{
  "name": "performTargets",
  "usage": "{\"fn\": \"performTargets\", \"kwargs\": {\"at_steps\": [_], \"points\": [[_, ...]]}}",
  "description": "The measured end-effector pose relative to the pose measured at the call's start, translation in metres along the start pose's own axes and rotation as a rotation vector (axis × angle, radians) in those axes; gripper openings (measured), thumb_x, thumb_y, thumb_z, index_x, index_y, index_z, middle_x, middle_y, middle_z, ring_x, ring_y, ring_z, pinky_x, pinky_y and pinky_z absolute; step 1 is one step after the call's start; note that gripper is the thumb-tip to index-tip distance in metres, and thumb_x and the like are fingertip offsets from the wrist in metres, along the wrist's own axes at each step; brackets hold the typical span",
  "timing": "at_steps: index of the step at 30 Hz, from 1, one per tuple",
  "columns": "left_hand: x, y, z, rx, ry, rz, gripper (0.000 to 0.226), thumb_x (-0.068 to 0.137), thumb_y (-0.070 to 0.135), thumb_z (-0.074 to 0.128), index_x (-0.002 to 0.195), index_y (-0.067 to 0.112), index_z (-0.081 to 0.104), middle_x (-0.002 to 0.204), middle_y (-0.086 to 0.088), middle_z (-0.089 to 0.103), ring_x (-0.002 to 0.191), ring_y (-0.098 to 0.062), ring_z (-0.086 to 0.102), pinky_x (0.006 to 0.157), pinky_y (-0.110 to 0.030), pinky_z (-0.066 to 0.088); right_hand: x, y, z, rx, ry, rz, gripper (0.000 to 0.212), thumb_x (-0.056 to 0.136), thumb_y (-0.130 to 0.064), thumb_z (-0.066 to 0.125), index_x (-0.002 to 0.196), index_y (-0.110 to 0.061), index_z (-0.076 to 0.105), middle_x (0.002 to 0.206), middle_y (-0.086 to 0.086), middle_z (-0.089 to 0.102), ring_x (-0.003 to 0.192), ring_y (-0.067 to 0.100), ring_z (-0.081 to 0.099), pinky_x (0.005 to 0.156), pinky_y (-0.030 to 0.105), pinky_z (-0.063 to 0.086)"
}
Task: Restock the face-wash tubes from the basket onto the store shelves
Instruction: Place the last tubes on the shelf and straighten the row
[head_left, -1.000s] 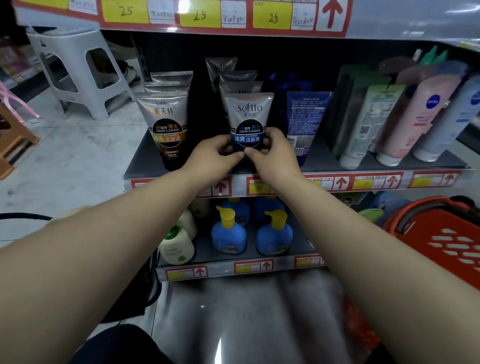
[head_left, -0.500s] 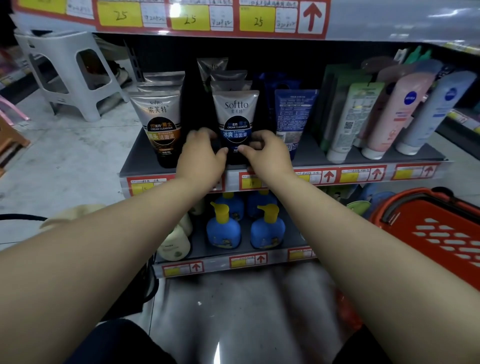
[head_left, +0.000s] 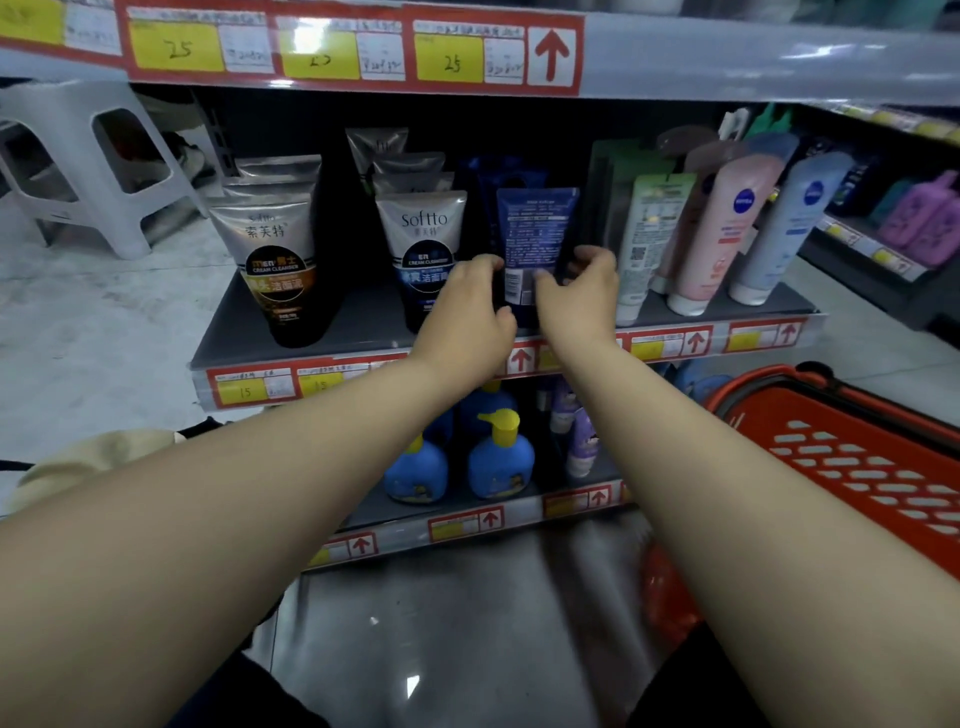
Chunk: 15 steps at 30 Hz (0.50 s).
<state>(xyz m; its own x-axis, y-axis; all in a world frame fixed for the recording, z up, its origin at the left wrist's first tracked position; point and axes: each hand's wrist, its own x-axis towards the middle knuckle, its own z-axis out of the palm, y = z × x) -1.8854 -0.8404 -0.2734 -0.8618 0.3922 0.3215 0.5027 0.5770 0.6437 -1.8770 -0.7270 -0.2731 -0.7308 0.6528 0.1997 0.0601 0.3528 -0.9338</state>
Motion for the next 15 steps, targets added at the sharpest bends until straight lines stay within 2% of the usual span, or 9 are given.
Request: {"fn": "performTargets", "kwargs": {"at_steps": [3,7,9,11,13,15], "points": [[0.006,0.005,0.012,-0.123,-0.022,-0.074,0.062,0.084,0.007,0.051,0.143,0.01,0.032,0.139,-0.012,0.046,0.127,-0.024,0.045,0.104,-0.027,0.035,0.001,0.003,0.001,0.052,-0.16,0.052,0.054,0.086,-0.005,0.055,0.137,-0.006,0.039,0.131,0.01,0.056,0.119,0.021,0.055,0.104,0.038,0.044],[0.008,0.005,0.024,-0.212,-0.032,-0.117,0.076,0.072,0.021,0.047,0.145,0.018,0.029,0.136,-0.007,0.051,0.123,-0.021,0.051,0.105,-0.036,0.042,0.004,0.006,-0.005,0.118,-0.204,0.047,0.049,0.084,0.006,0.043,0.132,-0.003,0.046,0.125,0.011,0.06,0.114,0.02,0.058,0.1,0.035,0.048],[0.011,0.004,0.028,-0.219,-0.045,-0.133,0.078,0.07,0.026,0.049,0.145,0.019,0.029,0.134,-0.006,0.052,0.122,-0.02,0.052,0.104,-0.035,0.042,0.005,0.009,-0.009,0.156,-0.193,0.057,0.044,0.085,0.008,0.039,0.126,-0.003,0.051,0.119,0.011,0.062,0.108,0.02,0.059,0.092,0.03,0.05],[0.014,0.009,0.027,-0.23,-0.052,-0.143,0.072,0.075,0.023,0.059,0.142,0.018,0.034,0.129,-0.005,0.054,0.118,-0.02,0.053,0.099,-0.029,0.043,0.004,0.012,-0.013,0.141,-0.175,0.054,0.036,0.085,0.008,0.038,0.114,-0.006,0.056,0.109,0.008,0.064,0.099,0.017,0.06,0.085,0.026,0.05],[0.019,0.012,0.026,-0.252,-0.059,-0.152,0.069,0.078,0.019,0.067,0.139,0.015,0.035,0.125,0.0,0.056,0.113,-0.017,0.055,0.092,-0.025,0.043,0.003,0.014,-0.017,0.125,-0.159,0.046,0.029,0.087,0.005,0.04,0.101,-0.012,0.058,0.103,0.006,0.065,0.096,0.017,0.061,0.085,0.026,0.051],[0.022,0.013,0.025,-0.31,-0.069,-0.177,0.076,0.078,0.021,0.071,0.14,0.013,0.028,0.121,0.002,0.054,0.109,-0.014,0.055,0.091,-0.025,0.042,0.002,0.015,-0.02,0.104,-0.162,0.031,0.022,0.091,-0.001,0.044,0.096,-0.013,0.061,0.099,0.003,0.065,0.093,0.015,0.061,0.083,0.026,0.052]]}}
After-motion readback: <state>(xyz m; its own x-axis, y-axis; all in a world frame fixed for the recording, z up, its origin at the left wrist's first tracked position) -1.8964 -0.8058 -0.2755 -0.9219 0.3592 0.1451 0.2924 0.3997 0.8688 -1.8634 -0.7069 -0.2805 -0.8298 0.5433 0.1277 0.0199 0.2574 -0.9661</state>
